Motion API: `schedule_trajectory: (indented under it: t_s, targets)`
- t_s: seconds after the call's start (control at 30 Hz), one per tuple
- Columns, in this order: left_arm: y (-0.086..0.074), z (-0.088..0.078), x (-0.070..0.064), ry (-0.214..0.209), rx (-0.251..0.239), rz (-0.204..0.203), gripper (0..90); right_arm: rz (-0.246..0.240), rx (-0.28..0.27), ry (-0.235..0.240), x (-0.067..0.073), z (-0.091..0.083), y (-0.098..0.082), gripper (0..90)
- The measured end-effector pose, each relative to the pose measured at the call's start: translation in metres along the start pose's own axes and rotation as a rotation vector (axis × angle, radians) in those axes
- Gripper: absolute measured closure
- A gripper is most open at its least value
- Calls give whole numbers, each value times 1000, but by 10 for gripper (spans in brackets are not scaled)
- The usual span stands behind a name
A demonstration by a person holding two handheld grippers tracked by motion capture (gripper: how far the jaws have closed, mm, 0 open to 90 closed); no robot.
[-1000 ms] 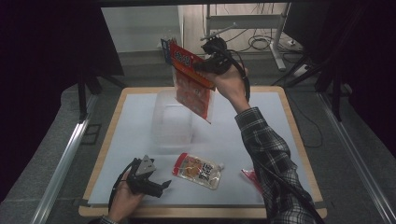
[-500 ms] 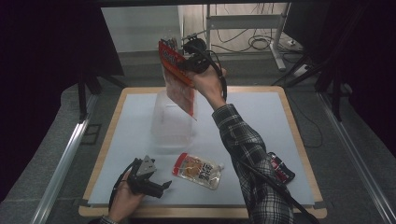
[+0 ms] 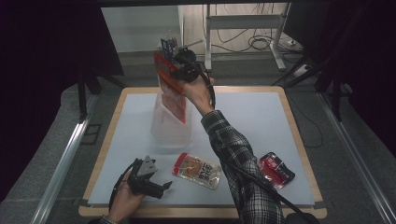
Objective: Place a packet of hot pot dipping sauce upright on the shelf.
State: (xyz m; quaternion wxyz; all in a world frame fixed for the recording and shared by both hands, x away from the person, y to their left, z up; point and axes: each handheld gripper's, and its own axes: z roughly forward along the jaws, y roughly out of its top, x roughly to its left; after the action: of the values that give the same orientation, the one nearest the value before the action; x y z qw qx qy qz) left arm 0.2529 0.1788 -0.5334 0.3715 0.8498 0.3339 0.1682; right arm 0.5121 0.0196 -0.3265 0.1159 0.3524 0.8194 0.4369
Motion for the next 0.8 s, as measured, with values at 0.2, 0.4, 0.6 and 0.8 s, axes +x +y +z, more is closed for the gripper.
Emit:
schedule_trajectory:
  t_s: [0.2,0.4,0.6,0.8]
  targets:
    - [0,1,0,0,6,2,0,20,4,-9,-14,10,-18,889]
    - [0,2,-1,-1,15,9,0,-29,47,-62,-20,18,-31,889]
    - [0,3,-1,2,17,8,0,-49,72,-128,-32,26,-43,886]
    - [0,3,-1,8,21,10,0,-84,63,-122,-40,19,-40,618]
